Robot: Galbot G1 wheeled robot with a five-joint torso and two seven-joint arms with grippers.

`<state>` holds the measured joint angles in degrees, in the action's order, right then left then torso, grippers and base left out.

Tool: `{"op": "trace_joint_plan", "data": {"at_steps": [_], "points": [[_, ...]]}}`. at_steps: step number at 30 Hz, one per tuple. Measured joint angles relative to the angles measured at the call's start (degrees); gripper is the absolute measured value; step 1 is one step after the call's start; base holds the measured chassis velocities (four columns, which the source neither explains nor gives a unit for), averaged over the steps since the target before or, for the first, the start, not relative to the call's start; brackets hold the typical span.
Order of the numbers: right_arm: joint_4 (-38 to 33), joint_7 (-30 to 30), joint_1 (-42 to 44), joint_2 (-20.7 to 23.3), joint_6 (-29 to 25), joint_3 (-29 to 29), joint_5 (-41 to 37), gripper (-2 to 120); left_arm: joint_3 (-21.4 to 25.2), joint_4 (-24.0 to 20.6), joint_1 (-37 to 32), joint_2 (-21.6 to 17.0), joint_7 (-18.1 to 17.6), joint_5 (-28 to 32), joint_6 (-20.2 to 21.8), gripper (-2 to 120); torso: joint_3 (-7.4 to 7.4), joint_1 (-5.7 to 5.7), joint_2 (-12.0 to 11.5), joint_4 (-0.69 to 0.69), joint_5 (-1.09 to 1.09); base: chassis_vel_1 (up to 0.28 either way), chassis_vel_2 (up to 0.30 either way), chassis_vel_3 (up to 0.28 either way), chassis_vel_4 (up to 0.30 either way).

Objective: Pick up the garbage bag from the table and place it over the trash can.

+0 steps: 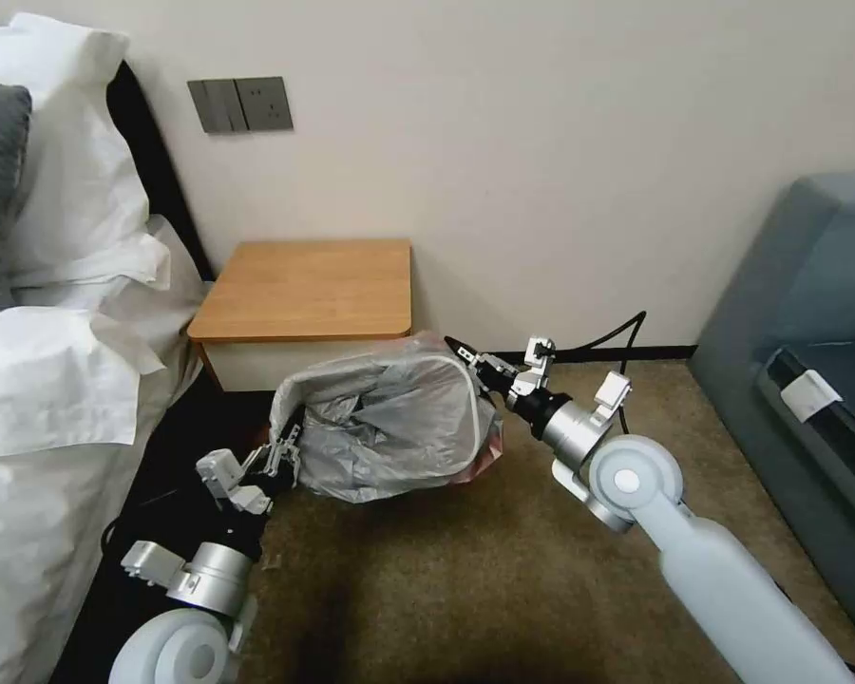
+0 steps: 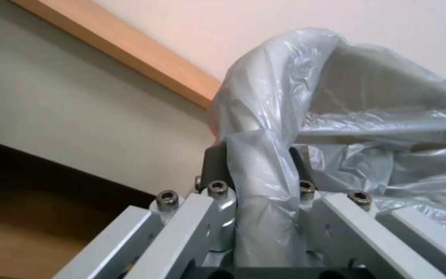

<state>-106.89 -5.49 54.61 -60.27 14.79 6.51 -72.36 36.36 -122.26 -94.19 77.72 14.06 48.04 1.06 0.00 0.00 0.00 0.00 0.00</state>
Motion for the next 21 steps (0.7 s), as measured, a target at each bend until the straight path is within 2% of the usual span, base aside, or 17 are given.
{"op": "trace_joint_plan", "data": {"at_steps": [7,12,14,16,21], "points": [[-1.1,0.5,1.1,0.5,0.0,0.2,3.7,2,0.0,0.0,0.0,0.0,-0.7,0.2,0.0,7,0.0,0.0,0.0,0.0,0.0,0.0,0.0,0.0,0.0],[-4.7,1.9,3.6,1.9,-0.6,2.0,4.3,21,0.0,0.3,0.2,0.2,-2.6,-0.4,0.0,7,0.0,0.0,0.0,0.0,0.0,0.0,0.0,0.0,0.0],[-5.5,2.1,4.2,2.3,-0.7,2.4,4.3,24,0.0,0.3,0.2,0.2,-3.1,-0.6,0.0,7,0.0,0.0,0.0,0.0,0.0,0.0,0.0,0.0,0.0],[-7.2,2.8,5.7,3.6,-1.1,3.4,4.4,34,0.0,0.4,0.4,0.2,-4.3,-1.1,0.3,7,0.0,0.0,0.0,0.0,-0.01,0.0,0.0,0.0,0.0],[-11.6,4.6,8.2,5.2,-1.9,6.4,5.6,51,-0.1,1.0,1.0,0.7,-6.6,-4.0,0.7,7,0.0,0.0,0.0,0.0,0.01,0.0,0.0,0.0,0.0]]}}
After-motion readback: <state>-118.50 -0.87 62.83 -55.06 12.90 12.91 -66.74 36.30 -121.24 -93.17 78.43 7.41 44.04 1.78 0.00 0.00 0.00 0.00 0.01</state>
